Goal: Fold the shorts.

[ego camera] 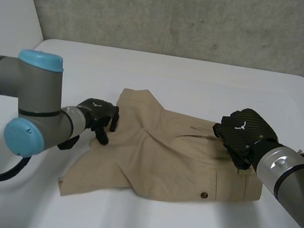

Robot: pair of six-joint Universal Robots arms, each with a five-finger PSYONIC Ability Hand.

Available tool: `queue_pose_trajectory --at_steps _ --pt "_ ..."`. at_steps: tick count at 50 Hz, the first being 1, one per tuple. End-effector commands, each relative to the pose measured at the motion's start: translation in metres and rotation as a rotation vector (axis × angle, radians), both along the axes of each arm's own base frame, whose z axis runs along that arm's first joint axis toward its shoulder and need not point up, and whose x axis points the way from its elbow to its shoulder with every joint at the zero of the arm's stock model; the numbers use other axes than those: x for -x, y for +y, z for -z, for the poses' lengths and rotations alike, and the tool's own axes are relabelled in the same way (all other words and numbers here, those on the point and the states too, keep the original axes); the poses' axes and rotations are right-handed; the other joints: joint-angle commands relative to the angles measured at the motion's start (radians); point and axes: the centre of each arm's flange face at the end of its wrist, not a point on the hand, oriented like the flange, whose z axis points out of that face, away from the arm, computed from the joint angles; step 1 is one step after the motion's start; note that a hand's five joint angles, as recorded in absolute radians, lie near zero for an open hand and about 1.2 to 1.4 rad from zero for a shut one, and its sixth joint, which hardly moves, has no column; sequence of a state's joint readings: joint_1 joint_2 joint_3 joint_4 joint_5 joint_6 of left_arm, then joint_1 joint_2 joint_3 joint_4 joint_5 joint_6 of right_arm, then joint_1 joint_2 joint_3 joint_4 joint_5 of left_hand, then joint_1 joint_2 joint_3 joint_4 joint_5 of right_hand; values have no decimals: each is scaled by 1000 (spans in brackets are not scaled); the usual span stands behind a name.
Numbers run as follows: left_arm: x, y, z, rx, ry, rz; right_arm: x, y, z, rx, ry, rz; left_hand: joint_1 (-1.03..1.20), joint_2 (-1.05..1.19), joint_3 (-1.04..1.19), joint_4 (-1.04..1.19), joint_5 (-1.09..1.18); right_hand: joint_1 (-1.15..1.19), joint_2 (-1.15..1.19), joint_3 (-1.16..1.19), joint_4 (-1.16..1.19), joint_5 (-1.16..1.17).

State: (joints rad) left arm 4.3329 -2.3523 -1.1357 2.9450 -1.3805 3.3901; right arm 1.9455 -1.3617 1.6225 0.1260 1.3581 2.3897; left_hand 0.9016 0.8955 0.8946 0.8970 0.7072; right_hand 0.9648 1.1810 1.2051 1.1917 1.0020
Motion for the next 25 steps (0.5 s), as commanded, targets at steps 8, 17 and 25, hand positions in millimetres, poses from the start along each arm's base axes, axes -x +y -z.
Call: queue_pose_trajectory --at_steps 8,17,25 --pt "0 -2 -11 31 3 -8 0 -1 1 4 -2 0 495 501 502 499 515 431 215 191 205 220" --pt "-3 1 -76 189 56 -30 -2 -10 0 17 -7 6 495 501 502 499 515 431 215 191 205 220" --pt "3 -19 -114 434 155 -47 -8 -55 10 0 -82 67 495 501 502 499 515 431 215 191 205 220"
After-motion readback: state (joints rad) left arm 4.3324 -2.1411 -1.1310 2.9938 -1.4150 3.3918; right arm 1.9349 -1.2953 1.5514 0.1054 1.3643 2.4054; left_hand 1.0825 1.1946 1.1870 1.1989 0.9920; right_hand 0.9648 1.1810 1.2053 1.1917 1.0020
